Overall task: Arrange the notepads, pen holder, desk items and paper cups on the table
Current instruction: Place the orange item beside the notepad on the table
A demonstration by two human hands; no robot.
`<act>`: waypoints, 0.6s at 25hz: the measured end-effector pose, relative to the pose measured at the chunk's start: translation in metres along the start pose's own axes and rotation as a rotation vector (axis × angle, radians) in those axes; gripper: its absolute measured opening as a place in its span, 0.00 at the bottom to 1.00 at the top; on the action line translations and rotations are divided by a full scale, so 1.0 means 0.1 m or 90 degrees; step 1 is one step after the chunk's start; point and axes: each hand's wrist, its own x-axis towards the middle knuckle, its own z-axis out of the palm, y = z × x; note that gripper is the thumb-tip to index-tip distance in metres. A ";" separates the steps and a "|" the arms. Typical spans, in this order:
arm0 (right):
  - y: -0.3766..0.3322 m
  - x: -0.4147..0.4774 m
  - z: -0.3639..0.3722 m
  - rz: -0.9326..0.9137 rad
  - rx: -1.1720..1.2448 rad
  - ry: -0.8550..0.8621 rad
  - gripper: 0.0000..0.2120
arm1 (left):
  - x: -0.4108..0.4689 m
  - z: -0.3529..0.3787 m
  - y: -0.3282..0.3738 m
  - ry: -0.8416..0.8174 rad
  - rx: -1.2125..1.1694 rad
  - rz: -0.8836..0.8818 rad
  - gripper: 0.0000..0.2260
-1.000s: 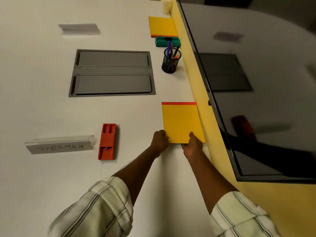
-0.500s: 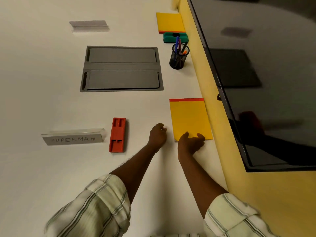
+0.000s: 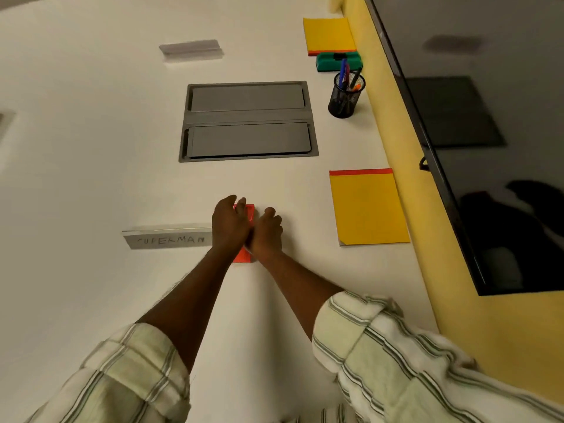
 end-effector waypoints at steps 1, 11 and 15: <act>-0.06 0.01 0.05 0.002 -0.034 -0.014 0.29 | 0.03 -0.04 -0.04 -0.023 0.020 -0.004 0.19; -0.13 0.14 0.25 -0.004 -0.221 -0.025 0.39 | 0.25 -0.05 -0.22 -0.090 0.085 0.019 0.23; -0.15 0.24 0.27 -0.009 -0.179 -0.044 0.42 | 0.36 -0.02 -0.18 -0.082 0.079 0.027 0.23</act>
